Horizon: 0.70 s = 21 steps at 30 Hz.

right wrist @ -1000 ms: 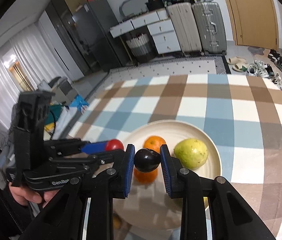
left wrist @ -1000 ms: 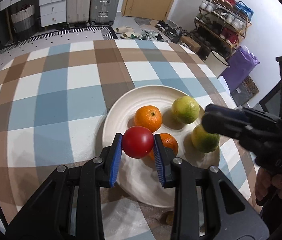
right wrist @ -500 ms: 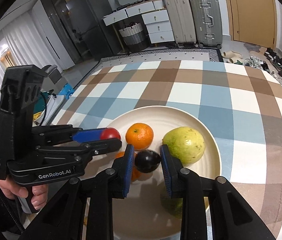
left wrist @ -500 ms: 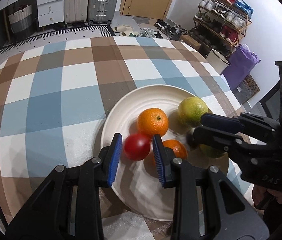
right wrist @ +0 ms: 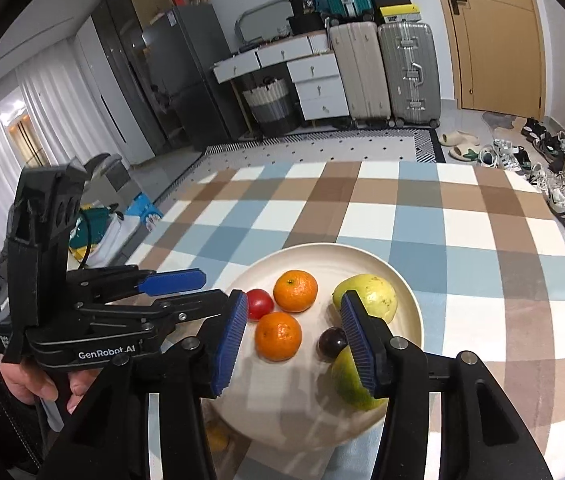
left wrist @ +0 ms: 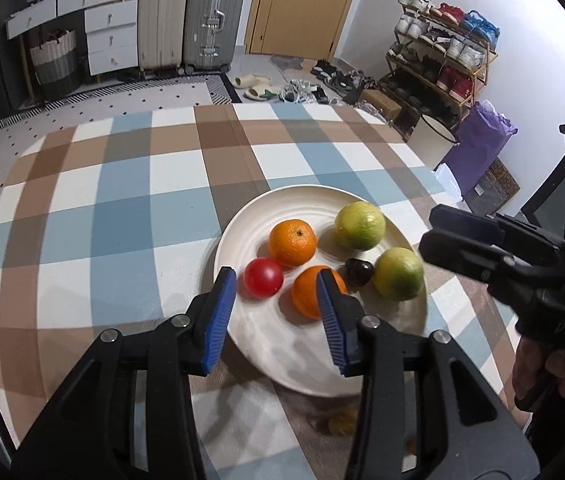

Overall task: Organize fruits
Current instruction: 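Lower the plum and tomato onto the cream plate and open both tools, then withdraw both tools from the plate toward the remaining fruits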

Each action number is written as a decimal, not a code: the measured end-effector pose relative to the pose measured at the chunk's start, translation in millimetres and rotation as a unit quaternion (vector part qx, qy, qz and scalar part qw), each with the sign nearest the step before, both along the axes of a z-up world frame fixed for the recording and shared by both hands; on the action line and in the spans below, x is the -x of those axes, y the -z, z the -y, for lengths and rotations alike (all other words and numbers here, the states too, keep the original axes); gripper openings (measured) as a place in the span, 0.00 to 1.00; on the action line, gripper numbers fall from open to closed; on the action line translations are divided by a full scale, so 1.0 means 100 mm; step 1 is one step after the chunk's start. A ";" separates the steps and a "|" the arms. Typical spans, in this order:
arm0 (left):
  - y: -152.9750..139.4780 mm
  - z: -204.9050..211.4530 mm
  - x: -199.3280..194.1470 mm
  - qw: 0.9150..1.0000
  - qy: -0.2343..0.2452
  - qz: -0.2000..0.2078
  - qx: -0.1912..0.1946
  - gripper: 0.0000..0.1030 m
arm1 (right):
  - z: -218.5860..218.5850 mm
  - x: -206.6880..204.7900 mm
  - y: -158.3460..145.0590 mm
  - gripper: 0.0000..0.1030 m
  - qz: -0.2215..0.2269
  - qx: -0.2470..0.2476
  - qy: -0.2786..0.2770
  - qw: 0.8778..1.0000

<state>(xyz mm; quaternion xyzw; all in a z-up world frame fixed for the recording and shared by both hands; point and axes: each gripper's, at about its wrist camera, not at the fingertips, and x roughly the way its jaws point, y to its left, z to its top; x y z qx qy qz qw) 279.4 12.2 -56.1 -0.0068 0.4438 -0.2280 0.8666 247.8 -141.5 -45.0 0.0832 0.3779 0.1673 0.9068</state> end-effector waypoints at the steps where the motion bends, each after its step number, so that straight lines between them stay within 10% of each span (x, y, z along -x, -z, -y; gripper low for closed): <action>1: -0.03 -0.02 0.06 1.000 -0.002 0.002 0.001 0.38 | 0.02 0.05 -0.04 0.48 0.004 -0.003 0.003 1.000; 5: -0.15 -0.12 0.31 1.000 -0.018 0.017 0.003 0.39 | 0.08 0.25 -0.16 0.56 0.016 -0.022 0.006 1.000; 21: -0.21 -0.16 1.49 0.999 -0.012 0.033 0.018 0.97 | 0.12 1.21 -0.34 0.83 0.055 -0.025 -0.031 0.998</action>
